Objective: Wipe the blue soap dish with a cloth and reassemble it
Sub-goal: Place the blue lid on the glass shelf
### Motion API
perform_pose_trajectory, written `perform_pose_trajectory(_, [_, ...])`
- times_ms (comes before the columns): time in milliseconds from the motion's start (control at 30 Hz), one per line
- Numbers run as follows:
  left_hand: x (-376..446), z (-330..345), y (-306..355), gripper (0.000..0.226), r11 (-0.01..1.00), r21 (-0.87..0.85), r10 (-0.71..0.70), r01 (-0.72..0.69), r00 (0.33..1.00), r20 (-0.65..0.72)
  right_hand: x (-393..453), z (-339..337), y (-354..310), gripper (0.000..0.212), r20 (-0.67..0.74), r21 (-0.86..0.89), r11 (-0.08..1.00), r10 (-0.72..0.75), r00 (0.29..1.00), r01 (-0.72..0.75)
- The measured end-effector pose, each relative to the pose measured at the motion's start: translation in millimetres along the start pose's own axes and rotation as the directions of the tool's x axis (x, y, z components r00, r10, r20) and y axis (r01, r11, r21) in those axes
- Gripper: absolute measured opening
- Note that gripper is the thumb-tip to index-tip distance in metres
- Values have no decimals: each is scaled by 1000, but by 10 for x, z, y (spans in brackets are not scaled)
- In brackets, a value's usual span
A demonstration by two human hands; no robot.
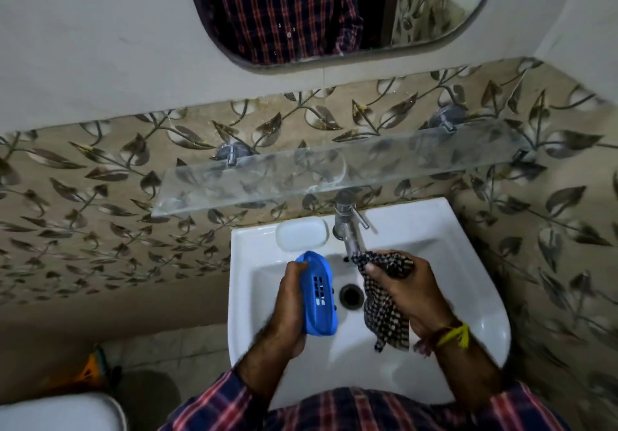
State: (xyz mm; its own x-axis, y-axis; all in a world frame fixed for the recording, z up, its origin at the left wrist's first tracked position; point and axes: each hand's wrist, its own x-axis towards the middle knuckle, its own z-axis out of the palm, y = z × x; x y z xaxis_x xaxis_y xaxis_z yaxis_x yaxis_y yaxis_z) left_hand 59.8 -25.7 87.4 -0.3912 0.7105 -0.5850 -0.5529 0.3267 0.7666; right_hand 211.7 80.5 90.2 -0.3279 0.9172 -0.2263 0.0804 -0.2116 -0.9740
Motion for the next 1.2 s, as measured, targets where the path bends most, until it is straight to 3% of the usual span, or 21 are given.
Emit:
perform_pose_trajectory(100, [-33, 17, -14, 37, 981, 170, 96, -91, 995, -18, -38, -35, 61, 18, 10, 95, 992, 86, 996, -86])
perform_pose_trajectory(267, [-153, 49, 125, 49, 827, 441, 384, -348, 923, 9, -112, 10, 55, 15, 81, 346, 909, 217, 973, -232])
perform_pose_trajectory(333, [-193, 73, 274, 64, 676, 572, 519, -465, 851, 78, -102, 31, 15, 17, 86, 386, 893, 214, 973, -231])
perform_pose_trajectory(433, [-263, 106, 539, 86, 304, 777, 681, -551, 696, 227, -123, 87, -18, 18, 98, 385, 894, 209, 973, -230])
perform_pose_trajectory(500, [-310, 117, 774, 92, 89, 810, 729, -580, 592, 344, -139, 122, -52, 19, 111, 399, 891, 189, 976, -218])
perform_pose_trajectory(600, [-255, 122, 1177, 102, -102, 823, 738, -558, 512, 439, -97, 211, -161, 19, 87, 369, 914, 148, 985, -170])
perform_pose_trajectory(667, [-150, 148, 1422, 115, -99, 816, 715, -570, 530, 457, -56, 269, -235, 17, 64, 357, 923, 125, 990, -140])
perform_pose_trajectory(833, [196, 277, 1832, 137, 32, 772, 640, -635, 606, 472, -28, 349, -295, 14, 38, 357, 923, 138, 990, -142])
perform_pose_trajectory(1000, [449, 266, 1832, 131, 28, 754, 599, -656, 615, 513, -47, 379, -242, 13, 21, 364, 918, 160, 987, -156])
perform_pose_trajectory(1133, [489, 248, 1828, 128, 34, 734, 603, -678, 599, 526, -43, 367, -198, 13, 12, 364, 915, 180, 984, -172])
perform_pose_trajectory(1200, [451, 255, 1835, 125, -12, 745, 638, -666, 569, 519, -31, 360, -191, 12, 13, 363, 912, 202, 979, -192])
